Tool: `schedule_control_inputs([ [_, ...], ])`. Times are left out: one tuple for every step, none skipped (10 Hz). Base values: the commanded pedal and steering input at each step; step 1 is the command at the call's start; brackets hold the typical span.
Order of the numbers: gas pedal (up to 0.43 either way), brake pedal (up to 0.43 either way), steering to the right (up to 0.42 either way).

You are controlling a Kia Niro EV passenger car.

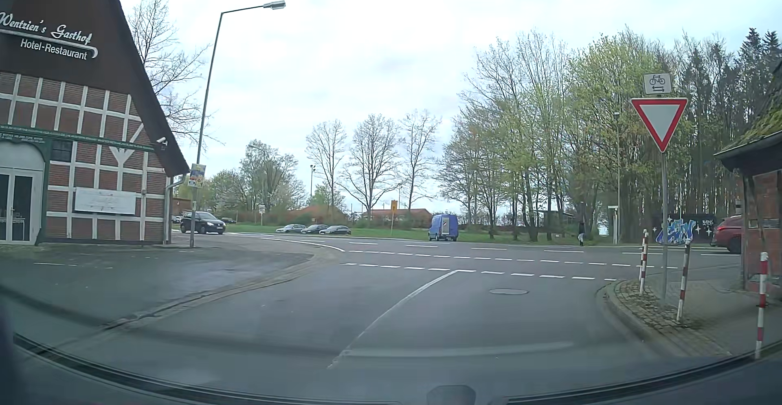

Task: Follow the waypoints while adhering to traffic rules and regulations

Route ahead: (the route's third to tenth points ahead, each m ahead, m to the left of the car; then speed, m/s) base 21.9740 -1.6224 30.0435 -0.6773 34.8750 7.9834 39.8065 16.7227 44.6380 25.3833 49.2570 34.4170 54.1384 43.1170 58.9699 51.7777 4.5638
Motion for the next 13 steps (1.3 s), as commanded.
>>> schedule_control_inputs([
  [0.0, 0.0, 0.096],
  [0.0, 0.0, 0.103],
  [0.0, 0.0, 0.105],
  [0.0, 0.0, 0.107],
  [0.0, 0.0, 0.11],
  [0.0, 0.0, 0.115],
  [0.0, 0.006, 0.12],
  [0.0, 0.0, 0.125],
  [0.0, 0.006, 0.131],
  [0.0, 0.012, 0.133],
  [0.0, 0.012, 0.133],
  [0.0, 0.012, 0.133],
  [0.0, 0.012, 0.133],
])
